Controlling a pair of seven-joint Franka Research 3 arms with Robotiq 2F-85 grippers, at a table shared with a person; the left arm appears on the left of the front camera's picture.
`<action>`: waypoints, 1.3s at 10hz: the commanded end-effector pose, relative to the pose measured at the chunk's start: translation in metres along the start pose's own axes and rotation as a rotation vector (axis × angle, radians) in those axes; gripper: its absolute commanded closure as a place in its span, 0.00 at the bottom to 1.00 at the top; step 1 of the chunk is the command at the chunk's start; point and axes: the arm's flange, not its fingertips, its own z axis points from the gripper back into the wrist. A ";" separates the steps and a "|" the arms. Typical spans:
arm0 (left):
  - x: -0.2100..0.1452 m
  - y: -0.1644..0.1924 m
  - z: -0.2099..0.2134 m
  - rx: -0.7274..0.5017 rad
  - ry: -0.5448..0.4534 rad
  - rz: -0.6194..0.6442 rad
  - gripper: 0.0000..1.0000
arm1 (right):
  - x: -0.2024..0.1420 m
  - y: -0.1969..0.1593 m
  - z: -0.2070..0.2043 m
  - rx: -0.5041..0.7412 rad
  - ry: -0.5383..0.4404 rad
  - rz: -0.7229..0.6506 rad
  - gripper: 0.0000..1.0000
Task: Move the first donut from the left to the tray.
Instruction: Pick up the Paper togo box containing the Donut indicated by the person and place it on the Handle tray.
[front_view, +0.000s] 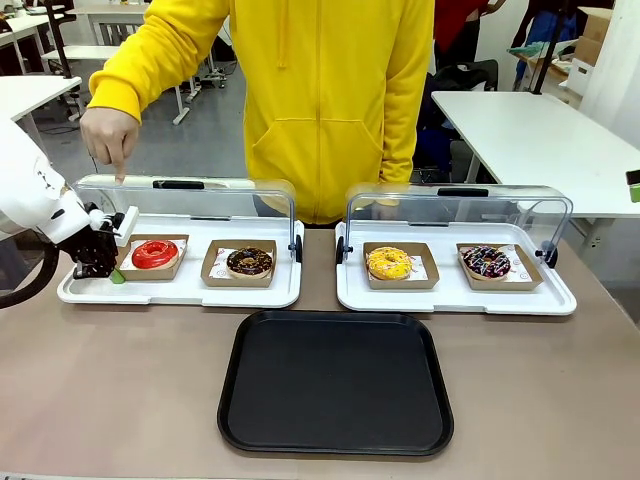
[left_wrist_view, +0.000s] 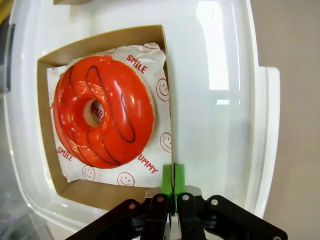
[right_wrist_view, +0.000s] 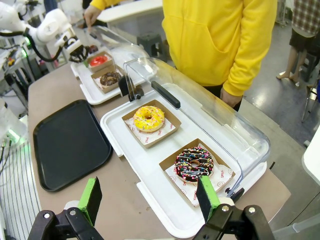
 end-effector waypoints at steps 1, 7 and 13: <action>0.001 -0.001 -0.001 0.012 0.008 -0.027 1.00 | 0.002 -0.001 -0.001 0.001 -0.021 0.016 0.00; 0.019 -0.006 0.028 0.066 0.017 -0.015 0.98 | 0.002 -0.001 -0.001 0.001 -0.021 0.016 0.00; 0.110 -0.042 0.082 0.155 0.025 -0.071 0.98 | 0.002 -0.001 -0.001 0.001 -0.021 0.016 0.00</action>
